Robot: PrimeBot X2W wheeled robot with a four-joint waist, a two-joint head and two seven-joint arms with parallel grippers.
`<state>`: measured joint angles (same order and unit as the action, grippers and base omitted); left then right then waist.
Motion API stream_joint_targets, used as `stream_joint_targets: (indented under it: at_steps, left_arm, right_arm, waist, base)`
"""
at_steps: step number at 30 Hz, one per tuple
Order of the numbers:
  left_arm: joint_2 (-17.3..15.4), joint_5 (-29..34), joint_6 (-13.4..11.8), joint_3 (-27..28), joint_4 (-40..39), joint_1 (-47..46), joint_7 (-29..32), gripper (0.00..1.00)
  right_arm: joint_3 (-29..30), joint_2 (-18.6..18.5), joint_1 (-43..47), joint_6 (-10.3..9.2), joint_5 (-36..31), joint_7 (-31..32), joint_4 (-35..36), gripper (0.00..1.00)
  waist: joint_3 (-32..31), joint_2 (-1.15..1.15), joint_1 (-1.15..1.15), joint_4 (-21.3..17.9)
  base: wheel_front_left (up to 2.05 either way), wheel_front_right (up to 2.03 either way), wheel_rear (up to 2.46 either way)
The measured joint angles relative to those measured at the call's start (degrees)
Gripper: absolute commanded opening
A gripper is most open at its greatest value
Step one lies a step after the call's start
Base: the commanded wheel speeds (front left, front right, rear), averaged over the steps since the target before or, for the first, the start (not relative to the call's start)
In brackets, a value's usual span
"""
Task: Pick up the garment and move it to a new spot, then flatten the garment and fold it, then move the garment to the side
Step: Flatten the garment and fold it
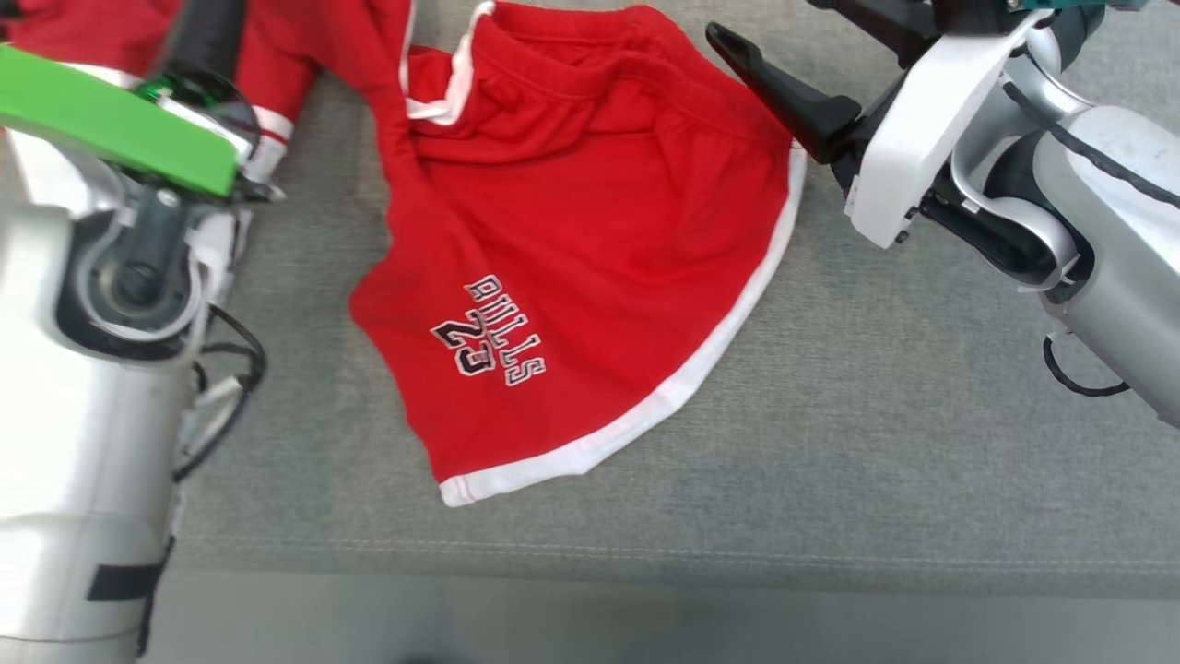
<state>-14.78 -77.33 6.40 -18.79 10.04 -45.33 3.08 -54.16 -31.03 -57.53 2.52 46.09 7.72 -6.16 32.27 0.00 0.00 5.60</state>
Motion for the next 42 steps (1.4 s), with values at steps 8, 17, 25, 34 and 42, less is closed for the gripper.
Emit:
stream_joint_targets:
  at_steps: [8,17,25,34,42]
  left_arm:
    - [4.92,1.34,0.51,-6.46,-2.96,5.23,-2.16,0.04]
    - [7.67,2.58,0.60,-9.64,-4.35,8.15,-4.02,0.00]
    - [8.90,2.55,0.60,-11.59,-6.62,9.09,-4.76,0.02]
    - [8.40,2.54,0.60,-12.27,-7.61,11.43,-6.21,0.04]
    - [7.84,2.54,0.60,-13.22,-8.71,11.63,-6.54,0.04]
  right_arm:
    - [1.03,0.81,1.08,0.47,6.78,4.65,-3.09,1.00]
    - [2.01,2.00,1.55,0.36,11.32,9.79,-4.36,1.00]
    - [2.21,3.01,1.42,-2.05,13.91,13.69,-5.49,1.00]
    - [3.92,2.42,1.31,-7.22,17.46,19.31,-8.34,1.00]
    - [5.06,0.19,2.01,-8.82,21.02,24.79,-9.16,1.00]
  waist:
    - [-3.64,0.00,0.00,5.62]
    - [-7.16,0.00,0.00,12.55]
    - [-9.35,0.00,0.00,17.71]
    - [-10.90,0.00,0.00,19.59]
    - [-11.02,0.00,0.00,18.45]
  base:
    - [0.00,0.00,0.00]
    - [0.00,0.00,0.00]
    - [0.00,0.00,0.00]
    - [0.00,0.00,0.00]
    - [0.00,0.00,0.00]
